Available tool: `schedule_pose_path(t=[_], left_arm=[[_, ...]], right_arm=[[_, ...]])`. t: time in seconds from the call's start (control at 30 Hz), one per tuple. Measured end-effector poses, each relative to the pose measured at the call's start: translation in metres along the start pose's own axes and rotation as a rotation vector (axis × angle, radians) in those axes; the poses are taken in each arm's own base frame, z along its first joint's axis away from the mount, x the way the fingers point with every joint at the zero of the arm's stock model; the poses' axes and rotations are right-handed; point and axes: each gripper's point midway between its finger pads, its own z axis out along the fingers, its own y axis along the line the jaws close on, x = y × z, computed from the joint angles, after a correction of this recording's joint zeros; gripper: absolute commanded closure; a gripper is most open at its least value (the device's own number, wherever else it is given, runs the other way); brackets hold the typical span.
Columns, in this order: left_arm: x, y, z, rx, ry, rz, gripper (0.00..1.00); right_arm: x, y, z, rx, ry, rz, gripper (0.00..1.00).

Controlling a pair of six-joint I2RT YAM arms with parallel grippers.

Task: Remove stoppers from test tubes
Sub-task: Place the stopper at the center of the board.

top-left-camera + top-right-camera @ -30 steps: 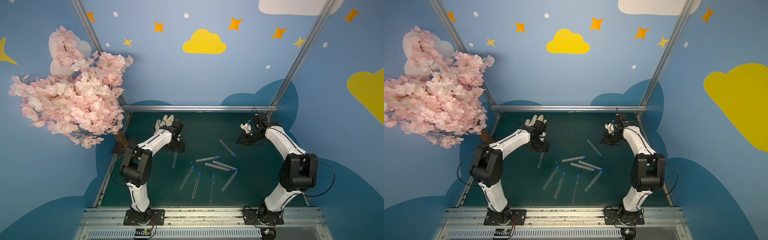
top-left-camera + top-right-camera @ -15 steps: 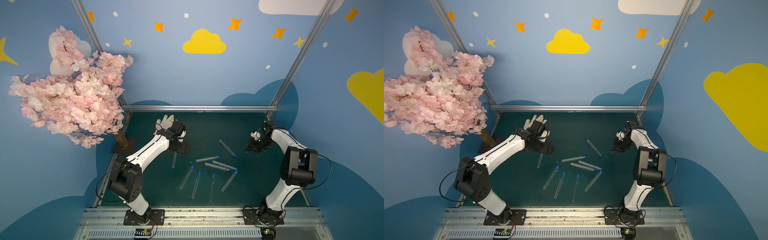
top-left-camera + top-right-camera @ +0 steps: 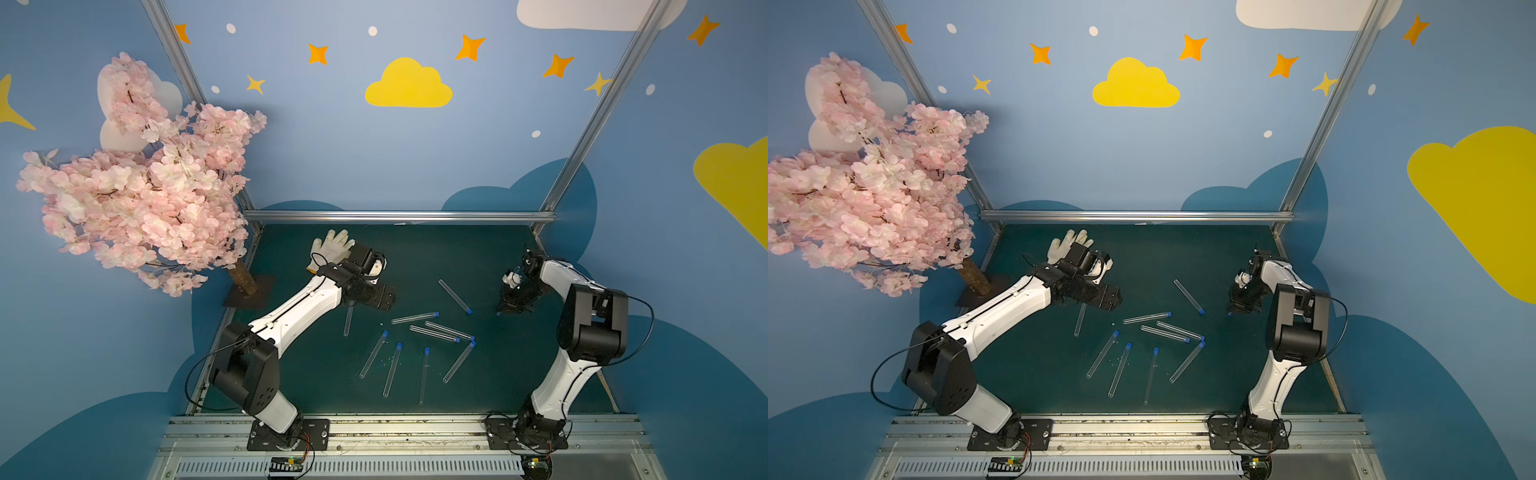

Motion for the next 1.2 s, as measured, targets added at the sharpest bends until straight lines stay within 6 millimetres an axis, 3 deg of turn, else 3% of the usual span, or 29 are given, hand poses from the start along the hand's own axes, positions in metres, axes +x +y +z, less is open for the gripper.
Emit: schedule_pose_path(t=[0.97,1.2], left_arm=[[-0.001,-0.01,0.001,0.031,-0.004,-0.007,0.0],[-0.001,-0.011,0.001,0.032,-0.004,-0.007,0.0]], right_arm=[[0.002,-0.014,0.02,0.032,0.054,0.02,1.0],[0.002,-0.014,0.021,0.033,0.056,0.019,0.86]])
